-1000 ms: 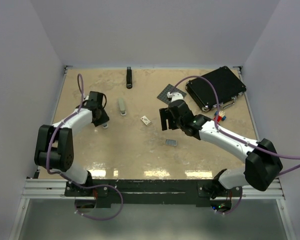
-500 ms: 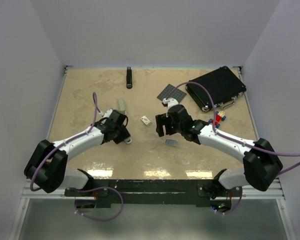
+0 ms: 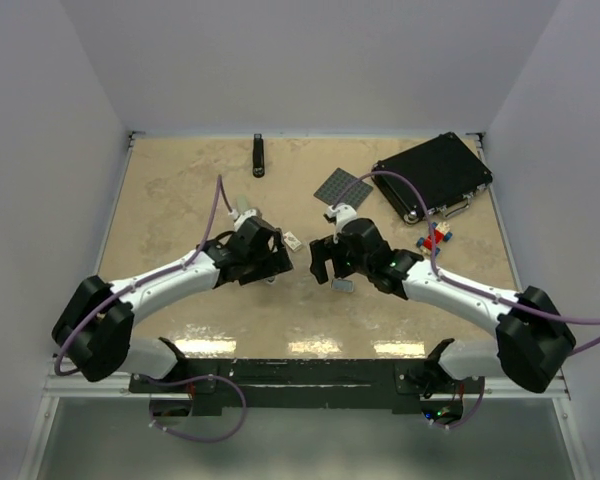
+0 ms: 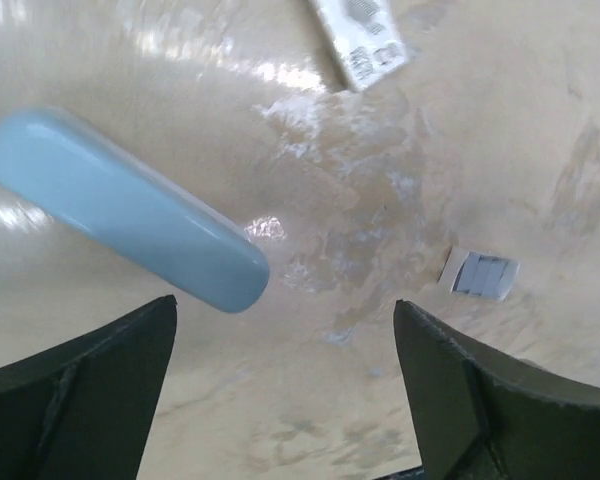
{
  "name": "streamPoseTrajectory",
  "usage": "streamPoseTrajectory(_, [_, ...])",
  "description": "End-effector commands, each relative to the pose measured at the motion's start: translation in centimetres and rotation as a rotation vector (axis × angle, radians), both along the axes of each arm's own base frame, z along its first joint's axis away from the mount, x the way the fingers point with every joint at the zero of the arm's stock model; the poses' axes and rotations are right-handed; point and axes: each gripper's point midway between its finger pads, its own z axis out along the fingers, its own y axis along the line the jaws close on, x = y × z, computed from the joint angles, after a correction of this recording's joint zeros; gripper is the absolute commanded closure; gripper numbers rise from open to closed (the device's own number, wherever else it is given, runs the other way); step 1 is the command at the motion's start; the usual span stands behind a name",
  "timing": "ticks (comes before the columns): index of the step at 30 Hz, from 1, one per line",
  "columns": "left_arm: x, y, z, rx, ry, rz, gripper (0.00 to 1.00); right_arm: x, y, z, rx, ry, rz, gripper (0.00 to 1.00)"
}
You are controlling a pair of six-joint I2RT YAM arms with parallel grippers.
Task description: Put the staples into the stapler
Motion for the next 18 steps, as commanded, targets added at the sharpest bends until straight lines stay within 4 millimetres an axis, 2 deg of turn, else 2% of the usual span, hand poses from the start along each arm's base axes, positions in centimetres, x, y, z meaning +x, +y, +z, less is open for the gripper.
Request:
streamPoseTrajectory(1, [2.2, 0.9, 6.4, 0.207, -0.336, -0.413, 0.03, 0.4, 0.7, 4.6, 0.098, -0.171, 0.067, 0.02])
streamPoseTrajectory(2, [2.6, 0.8, 7.0, 0.25, -0.39, -0.491, 0.03, 0.1, 0.5, 4.6, 0.097, -0.182, 0.08, 0.02])
streamPoseTrajectory(3, [2.8, 1.3, 7.3, 0.336, -0.443, -0.612, 0.03, 0.0, 0.8, 6.0, 0.118, -0.238, 0.118, 0.01])
streamPoseTrajectory(6, [3.1, 1.0, 8.0, 0.447, -0.536, -0.855, 0.02, -0.1, 0.4, 7.0, 0.115, -0.298, 0.141, 0.01])
streamPoseTrajectory(9, [2.9, 0.4, 7.0, 0.508, -0.594, -1.087, 0.03, -0.6, 0.4, 7.8, 0.139, -0.322, 0.164, 0.01])
streamPoseTrajectory(12, [2.0, -0.1, 5.3, 0.54, -0.621, -1.292, 0.06, -1.0, 0.5, 8.3, 0.165, -0.344, 0.184, 0.01])
streamPoseTrajectory(14, [1.2, 0.2, 3.9, 0.542, -0.583, -1.387, 0.1, -1.7, 0.5, 8.8, 0.183, -0.362, 0.215, 0.01])
streamPoseTrajectory(18, [0.8, 0.7, 2.2, 0.583, -0.556, -1.526, 0.16, -2.1, 0.0, 9.2, 0.179, -0.394, 0.23, 0.01])
